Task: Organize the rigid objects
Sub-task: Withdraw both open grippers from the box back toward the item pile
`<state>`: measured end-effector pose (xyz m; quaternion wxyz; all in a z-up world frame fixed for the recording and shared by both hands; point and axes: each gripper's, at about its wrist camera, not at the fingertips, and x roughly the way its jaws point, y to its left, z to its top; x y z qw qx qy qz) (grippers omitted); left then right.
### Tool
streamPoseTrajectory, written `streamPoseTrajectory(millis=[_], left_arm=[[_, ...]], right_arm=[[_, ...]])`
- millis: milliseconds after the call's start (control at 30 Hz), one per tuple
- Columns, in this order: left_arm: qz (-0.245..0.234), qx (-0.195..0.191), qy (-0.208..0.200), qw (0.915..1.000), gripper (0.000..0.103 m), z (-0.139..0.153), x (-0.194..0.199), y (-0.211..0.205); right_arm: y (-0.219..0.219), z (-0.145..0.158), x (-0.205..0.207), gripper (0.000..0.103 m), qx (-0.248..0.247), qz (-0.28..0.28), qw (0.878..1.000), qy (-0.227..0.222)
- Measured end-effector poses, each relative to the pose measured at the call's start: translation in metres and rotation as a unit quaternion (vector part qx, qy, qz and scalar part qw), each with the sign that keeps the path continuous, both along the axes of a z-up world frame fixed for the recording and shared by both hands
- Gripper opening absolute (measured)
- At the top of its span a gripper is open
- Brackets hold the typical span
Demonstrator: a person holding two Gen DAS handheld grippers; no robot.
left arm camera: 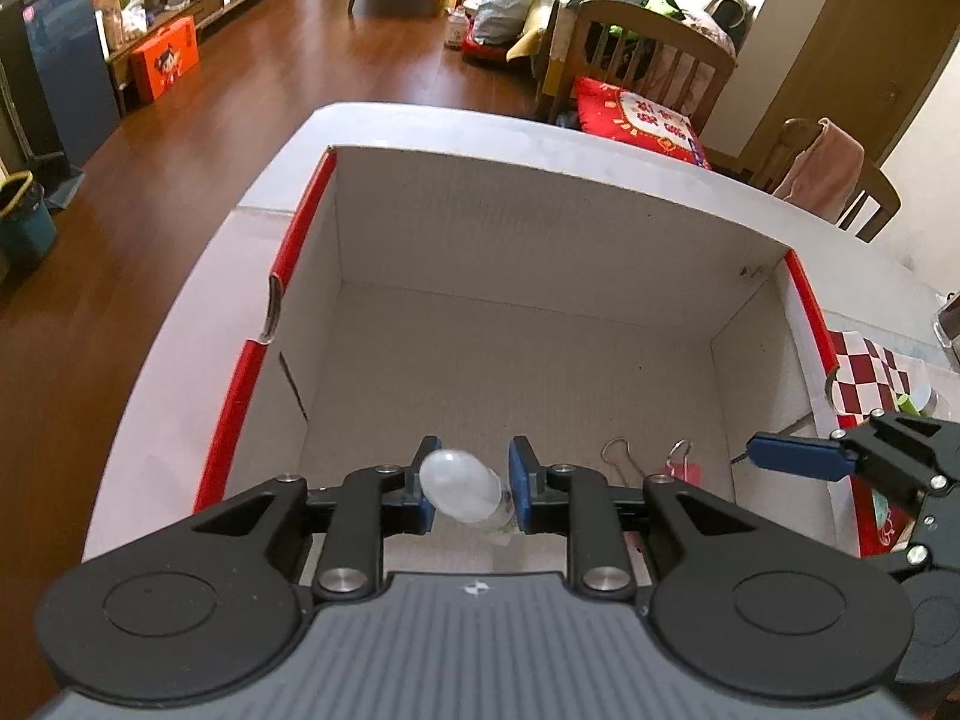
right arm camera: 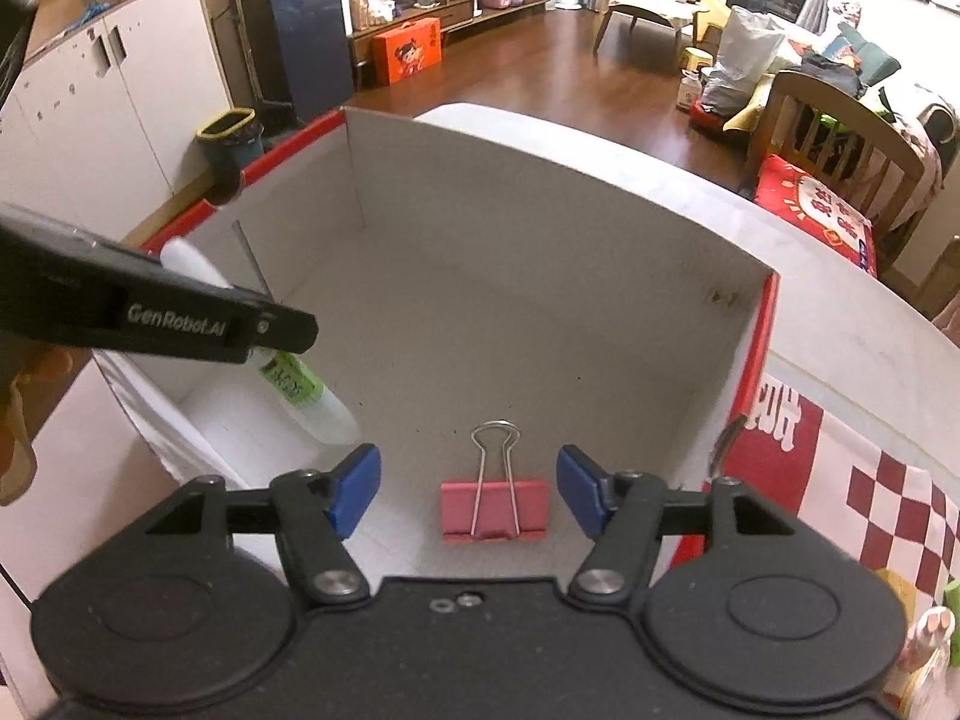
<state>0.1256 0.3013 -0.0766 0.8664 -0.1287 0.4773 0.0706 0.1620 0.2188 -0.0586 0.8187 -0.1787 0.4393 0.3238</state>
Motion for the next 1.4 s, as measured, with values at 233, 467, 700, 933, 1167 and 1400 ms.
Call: streamPoseTrajectory(millis=[233,467,700,933,1167,1400], left_arm=[[-0.001,0.012,-0.032,0.9994,0.063,0.017,-0.014,-0.009],[-0.011,0.029,-0.069,0.9971,0.071,0.041,-0.032,-0.023],[-0.03,0.039,-0.09,0.9947,0.071,0.057,-0.046,-0.04],[-0.061,0.043,-0.108,0.9913,0.071,0.07,-0.058,-0.066],[-0.094,0.039,-0.132,0.9861,0.075,0.08,-0.071,-0.099],[-0.096,0.039,-0.156,0.9823,0.083,0.081,-0.079,-0.134]], right_arm=[[-0.013,0.018,-0.01,0.071,0.023,-0.005,1.0,-0.01],[-0.034,0.042,-0.021,0.075,0.055,-0.013,0.998,-0.026],[-0.061,0.065,-0.041,0.081,0.088,-0.015,0.995,-0.044],[-0.096,0.086,-0.055,0.088,0.128,-0.031,0.989,-0.061],[-0.141,0.089,-0.079,0.1,0.165,-0.066,0.98,-0.086],[-0.208,0.073,-0.1,0.102,0.154,-0.115,0.976,-0.106]])
